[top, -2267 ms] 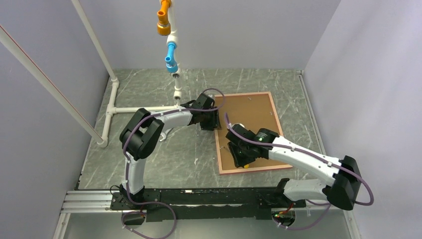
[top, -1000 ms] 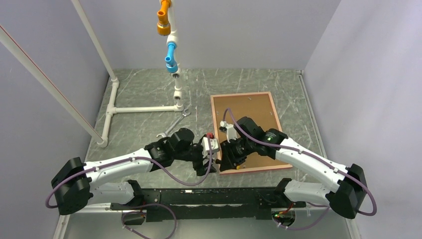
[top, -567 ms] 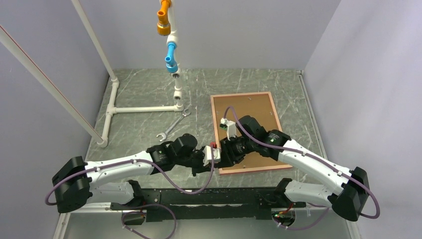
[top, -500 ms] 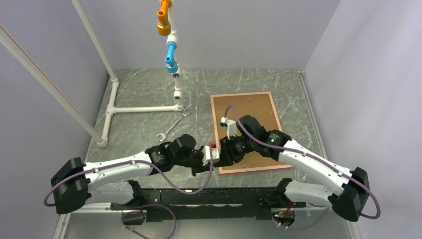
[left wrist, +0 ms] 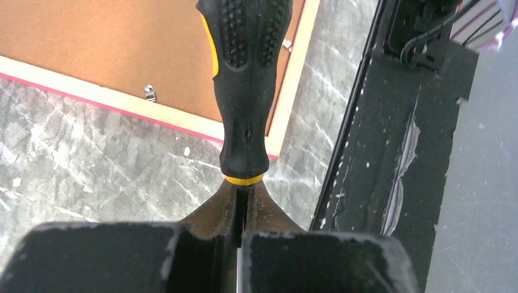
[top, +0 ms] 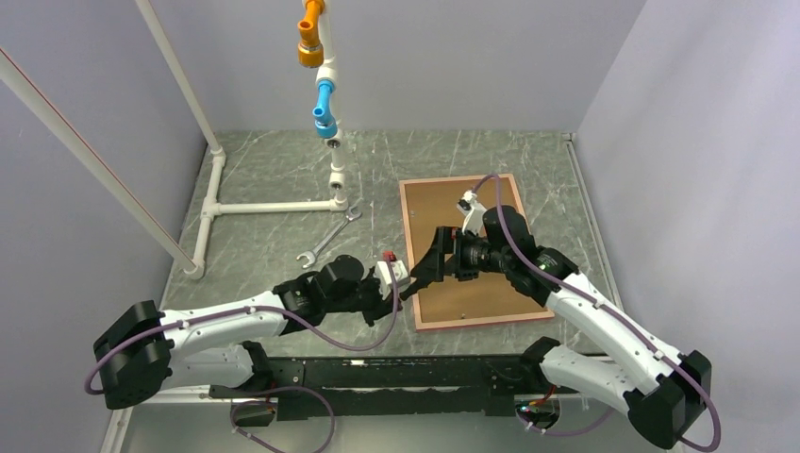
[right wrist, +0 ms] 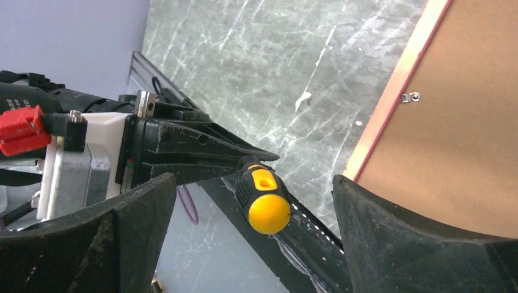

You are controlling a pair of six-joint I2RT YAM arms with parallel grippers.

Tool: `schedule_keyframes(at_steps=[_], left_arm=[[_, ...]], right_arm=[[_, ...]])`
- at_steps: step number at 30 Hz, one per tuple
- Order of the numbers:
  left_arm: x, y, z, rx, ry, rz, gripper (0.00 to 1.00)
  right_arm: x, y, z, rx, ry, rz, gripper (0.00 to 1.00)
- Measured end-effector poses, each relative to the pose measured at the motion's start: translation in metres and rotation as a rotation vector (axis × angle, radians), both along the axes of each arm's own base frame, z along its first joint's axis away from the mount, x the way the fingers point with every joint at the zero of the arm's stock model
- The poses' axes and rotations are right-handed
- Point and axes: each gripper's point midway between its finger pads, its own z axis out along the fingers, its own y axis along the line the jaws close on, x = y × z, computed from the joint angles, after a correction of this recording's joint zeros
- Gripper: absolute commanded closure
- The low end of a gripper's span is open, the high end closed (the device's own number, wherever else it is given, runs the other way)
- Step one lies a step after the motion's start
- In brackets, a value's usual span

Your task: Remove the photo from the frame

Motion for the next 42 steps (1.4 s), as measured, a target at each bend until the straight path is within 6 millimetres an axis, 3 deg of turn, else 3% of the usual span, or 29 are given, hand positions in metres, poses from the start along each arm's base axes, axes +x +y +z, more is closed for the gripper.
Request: schedule_keyframes(at_steps=[6, 10, 12, 16, 20, 23, 26, 28, 30, 33, 34, 38, 42], left_arm=[[0.01, -0.009, 0.012, -0.075, 0.034, 0.089, 1.0], [0.017, -0.019, 0.012, -0.118, 0.083, 0.138, 1.0], [0.017, -0.025, 0.01, -0.136, 0.109, 0.142, 1.0], [0.017, -0.036, 0.01, -0.177, 0.155, 0.137, 1.0], [0.016, -0.04, 0.015, -0.232, 0.187, 0.13, 1.0], [0.017, -0.044, 0.02, -0.262, 0.202, 0.126, 1.0], [0.019, -0.044, 0.023, -0.285, 0.216, 0.129, 1.0], [0.019, -0.043, 0.022, -0.289, 0.234, 0.136, 1.0], [0.019, -0.043, 0.019, -0.285, 0.25, 0.142, 0.91], [0.022, -0.041, 0.015, -0.282, 0.281, 0.162, 0.6], [0.024, -0.041, 0.015, -0.288, 0.296, 0.17, 0.55], [0.042, -0.035, 0.022, -0.351, 0.345, 0.238, 0.5], [0.063, -0.018, 0.011, -0.362, 0.425, 0.363, 0.51]], right_arm=[[0.001, 0.007, -0.009, 0.068, 0.02, -0.024, 0.03], [-0.007, 0.008, -0.034, 0.095, 0.082, -0.042, 0.12], [-0.008, 0.009, -0.037, 0.108, 0.089, -0.043, 0.17], [-0.005, 0.014, -0.025, 0.151, 0.042, -0.036, 0.34], [-0.002, 0.016, -0.019, 0.172, 0.013, -0.031, 0.38], [0.0, 0.018, -0.015, 0.183, -0.004, -0.03, 0.65], [0.005, 0.017, -0.019, 0.174, -0.008, -0.046, 0.76], [0.007, 0.018, -0.022, 0.168, -0.009, -0.048, 0.98], [0.008, 0.019, -0.025, 0.163, -0.004, -0.046, 1.0], [0.012, 0.019, -0.032, 0.139, -0.004, -0.058, 1.0], [0.015, 0.017, -0.035, 0.12, -0.009, -0.067, 1.0], [0.031, 0.004, -0.047, -0.035, -0.013, -0.141, 1.0], [0.064, -0.009, -0.039, -0.185, -0.064, -0.214, 1.0]])
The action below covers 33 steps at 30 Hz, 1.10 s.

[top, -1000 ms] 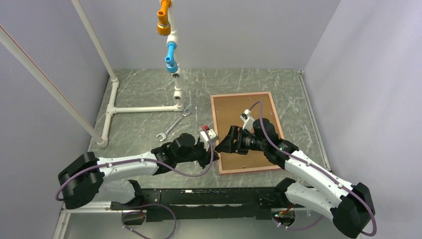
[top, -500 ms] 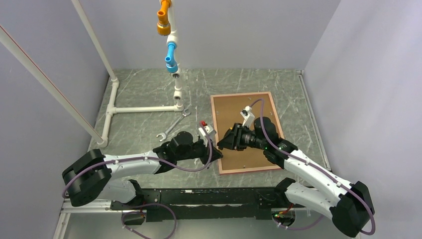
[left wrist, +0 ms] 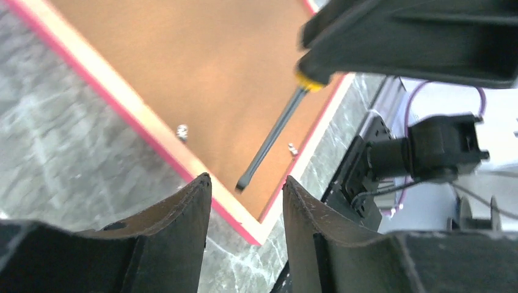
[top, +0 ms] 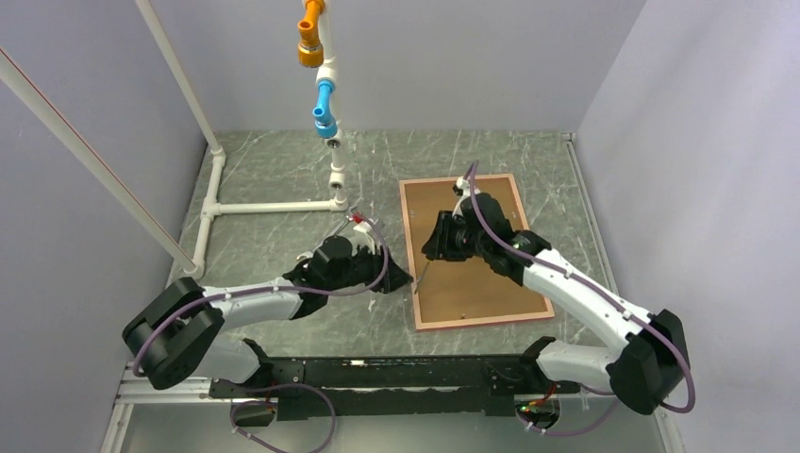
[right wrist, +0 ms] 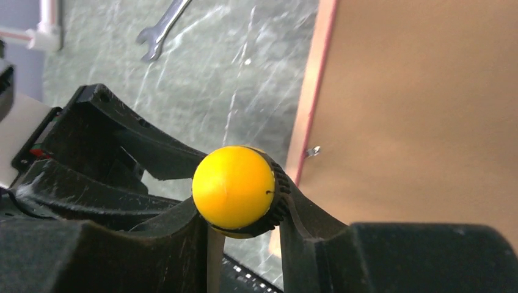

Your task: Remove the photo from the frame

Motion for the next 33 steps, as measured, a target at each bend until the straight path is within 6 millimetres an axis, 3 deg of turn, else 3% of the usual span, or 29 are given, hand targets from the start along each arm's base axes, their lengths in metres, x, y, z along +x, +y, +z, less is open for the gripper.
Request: schedule_keyframes(at_steps=[4, 12, 18, 33], left_arm=[[0.021, 0.014, -0.027, 0.058, 0.149, 0.108, 0.5], [0.041, 0.009, -0.081, 0.187, 0.38, 0.18, 0.53], [0.055, 0.001, -0.091, 0.222, 0.423, 0.2, 0.58], [0.072, -0.006, -0.097, 0.265, 0.45, 0.215, 0.6]], right_arm=[[0.024, -0.01, 0.002, -0.084, -0.035, -0.039, 1.0], [0.048, -0.03, -0.033, -0.181, 0.043, -0.076, 1.0], [0.061, -0.032, -0.039, -0.182, 0.067, -0.072, 1.0], [0.08, -0.011, -0.041, -0.126, 0.085, -0.005, 1.0]])
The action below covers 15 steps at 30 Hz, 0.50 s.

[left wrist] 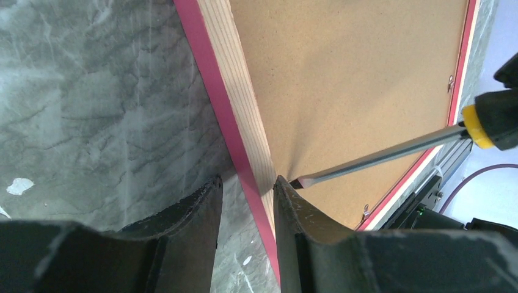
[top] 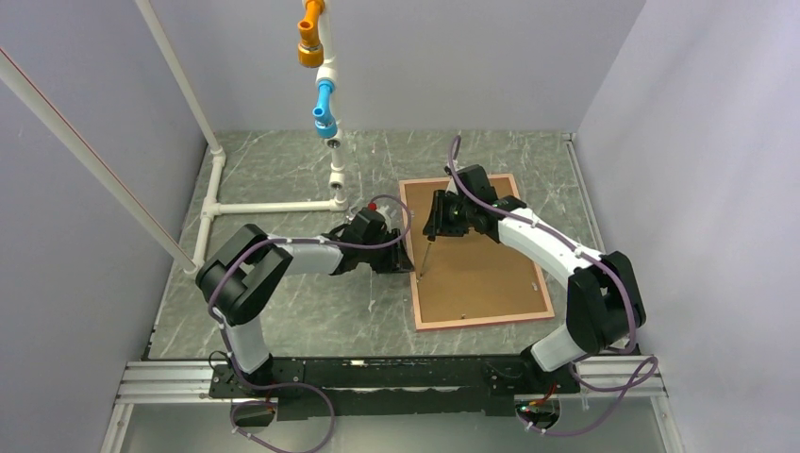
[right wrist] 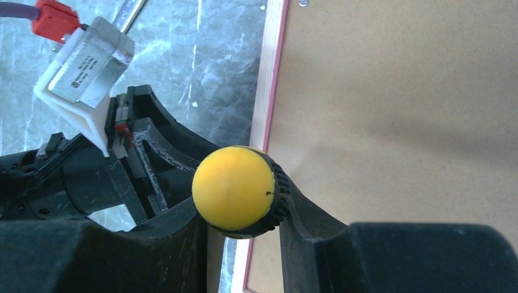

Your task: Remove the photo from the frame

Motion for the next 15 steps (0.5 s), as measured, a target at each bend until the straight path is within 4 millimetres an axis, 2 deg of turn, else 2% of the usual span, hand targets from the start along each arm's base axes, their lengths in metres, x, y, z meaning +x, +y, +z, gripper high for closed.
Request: schedule_keyframes(at_steps=[6, 15], left_arm=[[0.001, 0.0, -0.001, 0.009, 0.011, 0.0, 0.69], [0.0, -0.003, 0.0, 0.001, 0.016, -0.009, 0.73]], right_arm=[[0.005, 0.007, 0.005, 0.018, -0.007, 0.025, 1.0], [0.003, 0.01, -0.006, 0.01, 0.022, 0.052, 1.0]])
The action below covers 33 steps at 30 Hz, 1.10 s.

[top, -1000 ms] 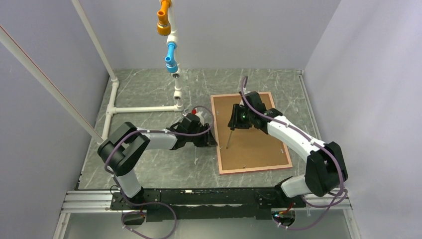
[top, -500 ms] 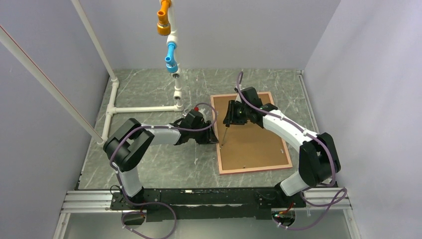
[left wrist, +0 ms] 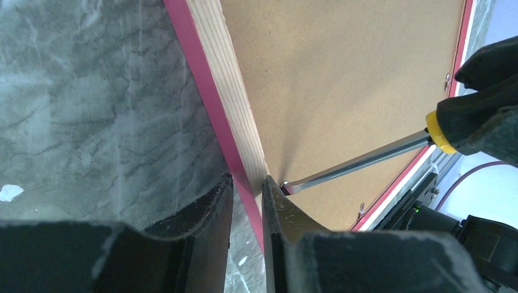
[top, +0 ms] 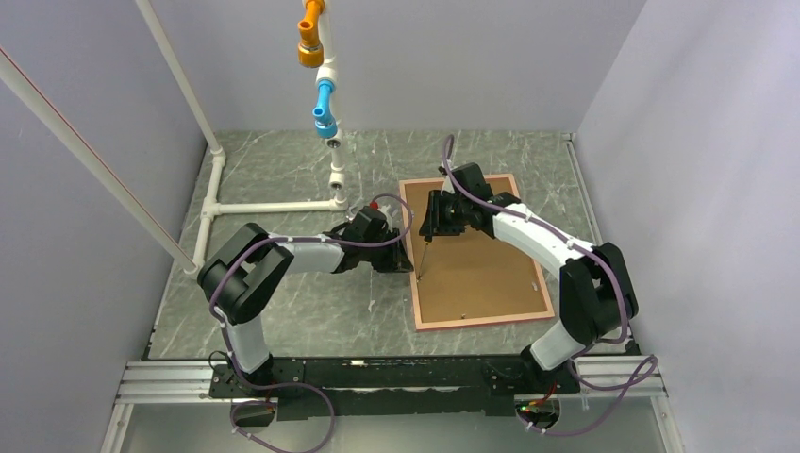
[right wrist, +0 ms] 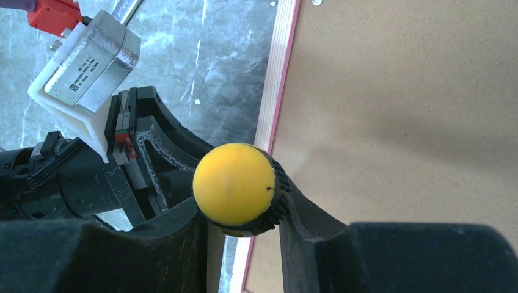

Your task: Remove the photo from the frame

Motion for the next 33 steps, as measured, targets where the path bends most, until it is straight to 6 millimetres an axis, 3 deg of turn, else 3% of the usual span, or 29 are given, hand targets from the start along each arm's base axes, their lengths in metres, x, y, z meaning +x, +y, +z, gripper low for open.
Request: schedule_keyframes(at_steps=[16, 24, 33], left_arm=[[0.0, -0.001, 0.0, -0.008, 0.005, -0.006, 0.73], [0.0, -0.001, 0.0, -0.012, 0.008, -0.008, 0.73], [0.0, -0.001, 0.0, -0.012, 0.009, -0.009, 0.74]], right_arm=[[0.003, 0.004, -0.002, 0.002, 0.002, 0.027, 1.0], [0.01, 0.008, 0.009, 0.014, -0.023, 0.028, 1.0], [0.009, 0.009, -0.007, -0.005, 0.015, 0.032, 1.0]])
